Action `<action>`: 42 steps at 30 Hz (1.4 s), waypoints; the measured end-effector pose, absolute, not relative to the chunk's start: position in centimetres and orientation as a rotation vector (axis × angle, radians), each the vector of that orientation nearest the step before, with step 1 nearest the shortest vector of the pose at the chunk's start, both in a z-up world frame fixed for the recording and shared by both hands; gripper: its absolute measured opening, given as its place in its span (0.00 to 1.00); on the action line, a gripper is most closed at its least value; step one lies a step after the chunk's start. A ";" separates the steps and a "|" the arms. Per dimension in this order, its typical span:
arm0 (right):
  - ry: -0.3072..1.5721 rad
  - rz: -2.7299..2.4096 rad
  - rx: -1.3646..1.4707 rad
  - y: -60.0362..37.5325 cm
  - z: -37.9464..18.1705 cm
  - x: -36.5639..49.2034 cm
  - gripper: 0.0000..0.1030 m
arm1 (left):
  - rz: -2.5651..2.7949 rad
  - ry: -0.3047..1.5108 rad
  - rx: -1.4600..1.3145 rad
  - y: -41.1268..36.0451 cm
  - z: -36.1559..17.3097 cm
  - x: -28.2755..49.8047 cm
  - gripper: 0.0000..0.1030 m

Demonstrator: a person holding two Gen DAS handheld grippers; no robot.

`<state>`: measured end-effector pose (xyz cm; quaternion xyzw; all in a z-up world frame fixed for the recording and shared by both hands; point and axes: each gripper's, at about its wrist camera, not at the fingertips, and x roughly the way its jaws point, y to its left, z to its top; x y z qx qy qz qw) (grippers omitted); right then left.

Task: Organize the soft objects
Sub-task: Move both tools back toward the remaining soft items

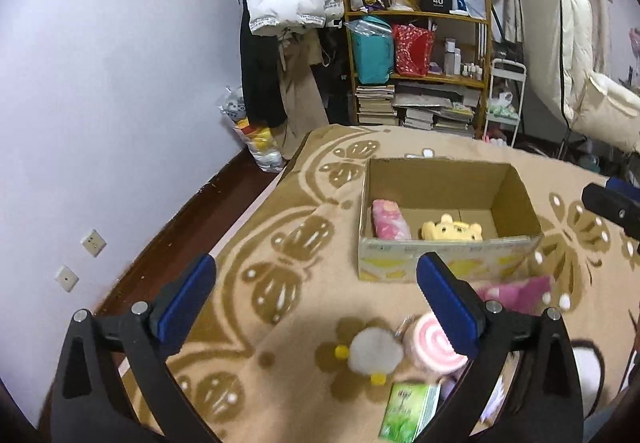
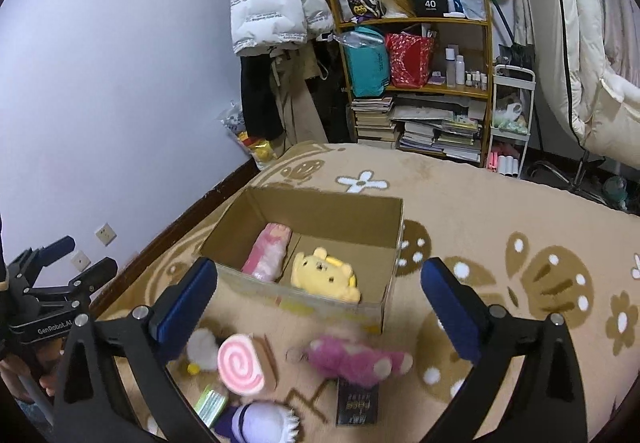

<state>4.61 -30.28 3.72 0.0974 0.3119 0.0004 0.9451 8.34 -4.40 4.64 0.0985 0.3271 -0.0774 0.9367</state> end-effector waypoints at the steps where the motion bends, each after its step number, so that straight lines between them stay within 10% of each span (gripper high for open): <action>1: 0.633 0.002 0.198 -30.0 3.9 4.1 1.00 | -0.156 0.669 0.206 -4.2 4.7 7.7 0.97; 42: 0.949 0.053 0.463 -27.2 -9.9 0.5 1.00 | -0.218 0.902 0.282 -5.0 -5.8 2.9 0.97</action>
